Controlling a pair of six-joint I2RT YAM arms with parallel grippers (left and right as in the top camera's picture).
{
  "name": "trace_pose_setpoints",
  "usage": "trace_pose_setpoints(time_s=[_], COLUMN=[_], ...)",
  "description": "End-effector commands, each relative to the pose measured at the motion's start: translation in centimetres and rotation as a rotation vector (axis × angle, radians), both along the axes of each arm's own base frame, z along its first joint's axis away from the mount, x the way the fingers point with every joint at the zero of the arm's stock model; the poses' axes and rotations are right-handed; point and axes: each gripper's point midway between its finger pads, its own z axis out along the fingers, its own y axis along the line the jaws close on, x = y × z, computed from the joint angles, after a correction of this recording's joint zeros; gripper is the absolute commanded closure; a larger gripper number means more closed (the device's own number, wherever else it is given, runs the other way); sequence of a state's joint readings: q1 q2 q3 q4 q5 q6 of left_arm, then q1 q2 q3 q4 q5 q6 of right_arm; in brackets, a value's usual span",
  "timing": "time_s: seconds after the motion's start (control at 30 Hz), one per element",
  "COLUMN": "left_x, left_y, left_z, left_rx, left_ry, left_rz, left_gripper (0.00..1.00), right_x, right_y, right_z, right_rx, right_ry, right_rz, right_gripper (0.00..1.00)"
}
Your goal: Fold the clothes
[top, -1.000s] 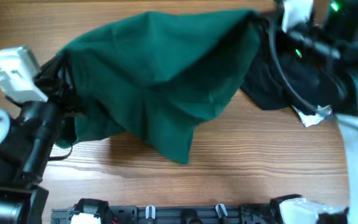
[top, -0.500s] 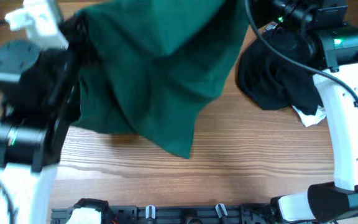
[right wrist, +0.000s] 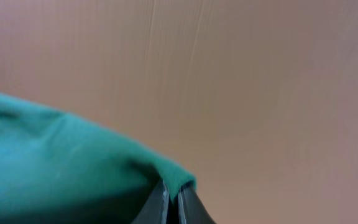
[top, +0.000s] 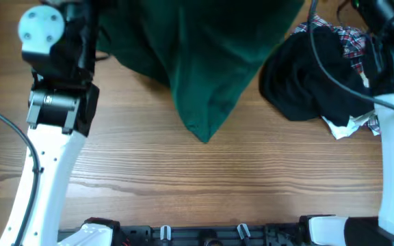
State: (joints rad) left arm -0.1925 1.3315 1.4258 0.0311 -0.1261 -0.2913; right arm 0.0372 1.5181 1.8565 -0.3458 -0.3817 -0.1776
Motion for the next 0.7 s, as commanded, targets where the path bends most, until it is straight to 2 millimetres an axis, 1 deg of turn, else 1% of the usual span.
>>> trace_pose_setpoints(time_s=[0.0, 0.03, 0.07, 0.13, 0.2, 0.23, 0.3, 0.33, 0.43, 0.5, 0.67], left_x=[-1.6, -1.9, -2.5, -4.4, -7.2, -8.6, -10.4, -11.6, -14.8, -16.2, -18.6], left_y=[-1.7, -1.6, -1.5, -1.0, -0.4, 0.0, 0.4, 0.7, 1.4, 1.7, 2.1], left_z=[-6.3, -8.4, -10.5, -14.8, -18.6, -20.1, -21.8, -22.7, -25.1, -26.0, -27.2], left_rx=[0.052, 0.069, 0.086, 0.124, 0.163, 0.179, 0.185, 0.178, 0.146, 0.123, 0.086], left_ry=[0.285, 0.37, 0.456, 0.643, 0.835, 0.917, 1.022, 1.084, 1.257, 1.334, 1.45], left_rz=[-0.058, -0.057, -0.056, -0.054, -0.052, -0.05, -0.043, -0.033, 0.011, 0.036, 0.08], left_gripper=[0.96, 0.96, 0.96, 0.96, 0.96, 0.96, 0.96, 0.96, 0.95, 0.96, 0.96], right_x=[-1.4, -1.8, -2.6, -4.6, -7.2, -8.8, -10.6, -11.9, -14.4, -15.4, -17.5], right_y=[0.0, 0.2, 0.4, 1.0, 1.4, 1.7, 1.9, 2.2, 2.9, 3.1, 3.7], right_z=[-6.4, -7.6, -9.4, -12.2, -15.2, -16.5, -18.1, -19.4, -23.0, -25.5, -29.1], right_rx=[-0.033, -0.032, -0.029, -0.014, 0.001, 0.011, 0.019, 0.018, 0.007, 0.039, 0.081], right_ry=[0.28, 0.334, 0.415, 0.566, 0.742, 0.832, 0.941, 1.019, 1.183, 1.292, 1.434], right_rz=[0.019, 0.029, 0.048, 0.089, 0.119, 0.136, 0.148, 0.155, 0.177, 0.157, 0.191], right_gripper=[0.96, 0.96, 0.96, 0.96, 0.96, 0.96, 0.96, 0.96, 0.96, 0.96, 0.96])
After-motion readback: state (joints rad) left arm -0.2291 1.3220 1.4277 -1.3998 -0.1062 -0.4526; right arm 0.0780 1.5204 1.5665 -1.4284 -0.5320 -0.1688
